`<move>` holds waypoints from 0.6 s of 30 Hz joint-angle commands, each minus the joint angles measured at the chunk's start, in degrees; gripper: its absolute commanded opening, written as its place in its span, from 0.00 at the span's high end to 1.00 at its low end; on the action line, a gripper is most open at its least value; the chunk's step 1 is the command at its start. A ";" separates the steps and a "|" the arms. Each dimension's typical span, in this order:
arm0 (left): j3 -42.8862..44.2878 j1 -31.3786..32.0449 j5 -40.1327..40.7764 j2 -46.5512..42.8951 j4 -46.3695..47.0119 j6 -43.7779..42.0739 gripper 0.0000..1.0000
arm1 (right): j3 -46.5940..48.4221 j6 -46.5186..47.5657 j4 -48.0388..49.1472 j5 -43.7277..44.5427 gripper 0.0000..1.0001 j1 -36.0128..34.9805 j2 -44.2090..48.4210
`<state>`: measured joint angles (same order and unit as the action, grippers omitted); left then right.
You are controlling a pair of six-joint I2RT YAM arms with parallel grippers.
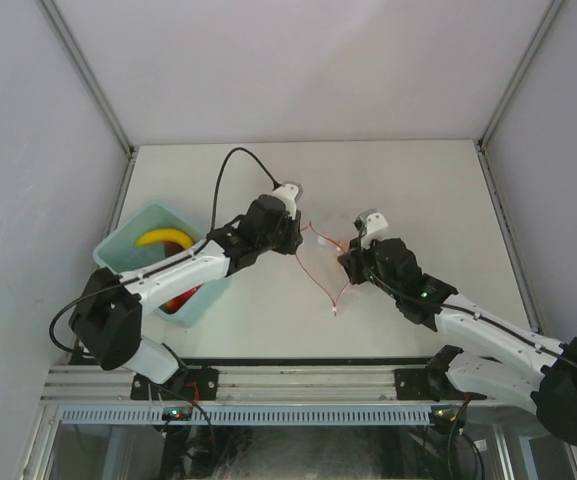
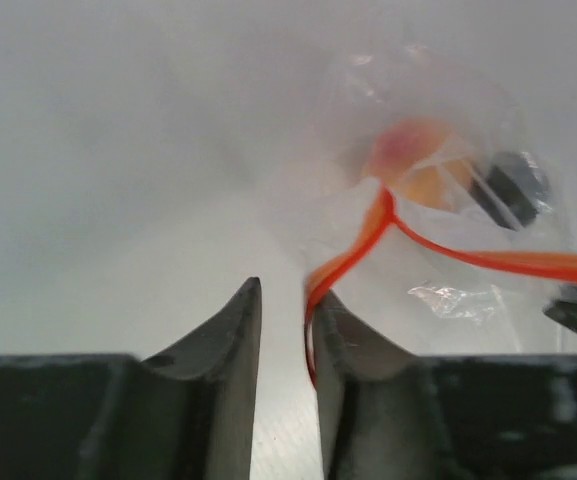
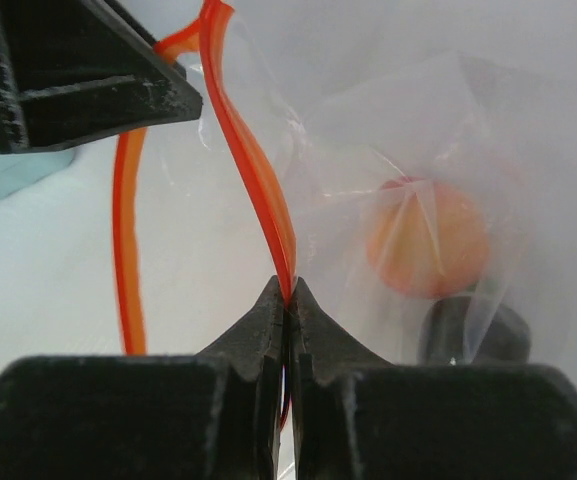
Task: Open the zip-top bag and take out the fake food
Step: Pick up the fake fruit from the zipper food storage bag.
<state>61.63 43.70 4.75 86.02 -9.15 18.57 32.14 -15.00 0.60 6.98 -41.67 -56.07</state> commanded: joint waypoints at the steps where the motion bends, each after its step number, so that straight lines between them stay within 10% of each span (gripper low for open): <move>1: -4.36 -2.59 3.30 -3.09 -0.86 2.63 0.60 | 0.42 -2.75 5.54 -5.89 1.00 -0.51 -0.85; 9: -14.07 -4.40 -1.58 -21.24 -0.08 9.31 0.37 | 0.39 -3.34 7.38 -8.39 0.99 -0.95 -2.00; 18: -18.90 -4.37 -19.44 -29.92 5.24 18.12 0.63 | 0.40 -4.71 9.10 -8.91 1.00 -1.04 -3.35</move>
<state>45.19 39.55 -4.47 56.31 -8.97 31.05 31.94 -17.93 6.07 -1.17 -42.41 -59.05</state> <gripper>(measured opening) 0.425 0.002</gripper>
